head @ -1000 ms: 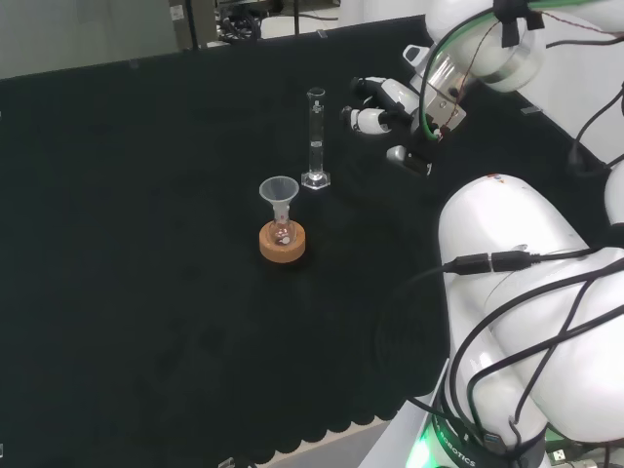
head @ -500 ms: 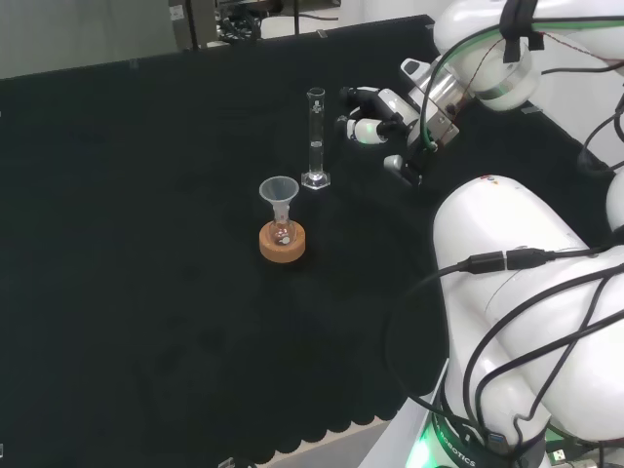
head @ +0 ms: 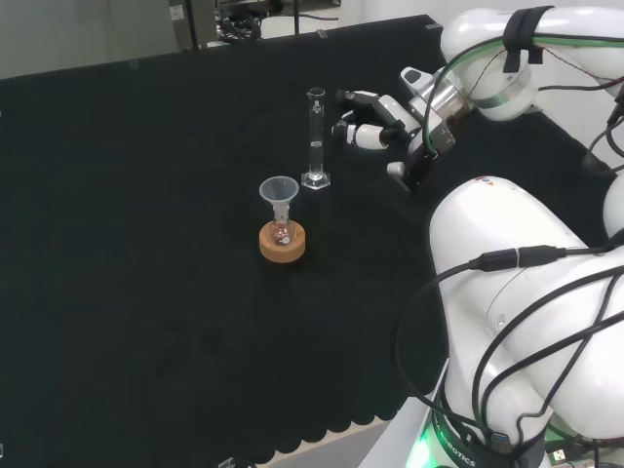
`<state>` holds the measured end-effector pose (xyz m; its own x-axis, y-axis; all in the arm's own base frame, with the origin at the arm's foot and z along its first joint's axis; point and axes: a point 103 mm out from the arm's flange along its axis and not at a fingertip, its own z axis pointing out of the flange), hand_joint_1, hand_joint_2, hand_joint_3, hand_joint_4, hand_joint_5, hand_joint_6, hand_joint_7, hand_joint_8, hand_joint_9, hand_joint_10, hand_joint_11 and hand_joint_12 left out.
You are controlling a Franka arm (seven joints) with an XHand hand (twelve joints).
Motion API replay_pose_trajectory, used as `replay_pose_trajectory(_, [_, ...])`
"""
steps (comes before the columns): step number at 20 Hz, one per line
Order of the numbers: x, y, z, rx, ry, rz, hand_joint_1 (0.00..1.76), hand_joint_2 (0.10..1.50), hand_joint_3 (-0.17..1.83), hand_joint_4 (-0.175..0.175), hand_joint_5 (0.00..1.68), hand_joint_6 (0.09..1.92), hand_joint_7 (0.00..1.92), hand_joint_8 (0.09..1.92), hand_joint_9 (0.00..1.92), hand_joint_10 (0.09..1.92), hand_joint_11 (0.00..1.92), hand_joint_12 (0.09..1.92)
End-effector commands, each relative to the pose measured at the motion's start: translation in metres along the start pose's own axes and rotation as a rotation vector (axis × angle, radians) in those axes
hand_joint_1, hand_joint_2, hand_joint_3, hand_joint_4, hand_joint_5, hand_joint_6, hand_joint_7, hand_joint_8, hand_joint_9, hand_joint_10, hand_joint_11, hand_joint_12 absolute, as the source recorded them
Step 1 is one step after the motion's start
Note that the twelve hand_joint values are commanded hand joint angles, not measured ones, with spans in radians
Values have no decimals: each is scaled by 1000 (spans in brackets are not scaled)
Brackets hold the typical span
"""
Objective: Pick up the graduated cylinder.
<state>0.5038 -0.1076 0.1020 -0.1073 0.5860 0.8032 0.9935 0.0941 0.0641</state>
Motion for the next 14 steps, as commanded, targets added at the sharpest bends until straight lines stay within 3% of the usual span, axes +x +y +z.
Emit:
replay_pose_trajectory(1, [3,-1,16,20,49,-67,968,1039,-175,-53,510,87,330,659,554,583,304,1320])
replay_pose_trajectory(9, [6,8,26,48,40,-89,1001,1018,-175,-51,531,87,365,642,569,562,322,1303])
replay_pose_trajectory(14, [4,16,29,53,81,-108,1018,1012,-175,-50,525,87,353,634,553,554,306,1301])
